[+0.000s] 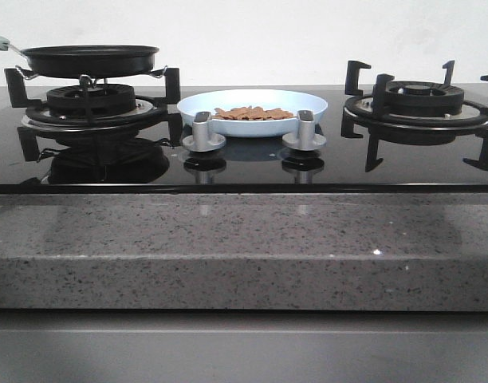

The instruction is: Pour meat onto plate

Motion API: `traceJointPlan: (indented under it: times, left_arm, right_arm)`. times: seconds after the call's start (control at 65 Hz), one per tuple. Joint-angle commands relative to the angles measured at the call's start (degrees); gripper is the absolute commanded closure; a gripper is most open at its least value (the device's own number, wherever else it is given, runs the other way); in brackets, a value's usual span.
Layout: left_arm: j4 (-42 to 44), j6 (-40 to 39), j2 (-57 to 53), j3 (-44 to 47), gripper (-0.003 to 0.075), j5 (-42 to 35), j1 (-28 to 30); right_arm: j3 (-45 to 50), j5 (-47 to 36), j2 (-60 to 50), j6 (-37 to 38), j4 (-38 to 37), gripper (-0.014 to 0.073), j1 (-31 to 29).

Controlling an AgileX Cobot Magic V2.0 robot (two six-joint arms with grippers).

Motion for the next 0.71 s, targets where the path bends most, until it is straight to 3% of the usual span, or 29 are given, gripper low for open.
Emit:
traceJointPlan:
  times: [0.0,0.123,0.462,0.692]
  left_arm:
    - [-1.17,-0.59,-0.16,-1.53,0.0218,-3.60,-0.44]
    - [-1.17,-0.59,-0.16,-1.53,0.0330,-3.60,-0.44]
    - [-1.17,-0.59,-0.16,-1.53,0.0733,-3.86,-0.44]
    - [-1.17,-0.59,-0.16,-1.53,0.0741,-3.86,-0.44]
  right_arm:
    - [0.42,-2.08,-2.98,0.00,0.28,0.0358,-0.09]
    - [2.61,-1.35,-6.21,0.00,0.28,0.0438,-0.09]
    - [4.32,-1.14,-7.21,0.00,0.28,0.0713,-0.09]
    - [4.32,-1.04,-7.21,0.00,0.32,0.0708,-0.09]
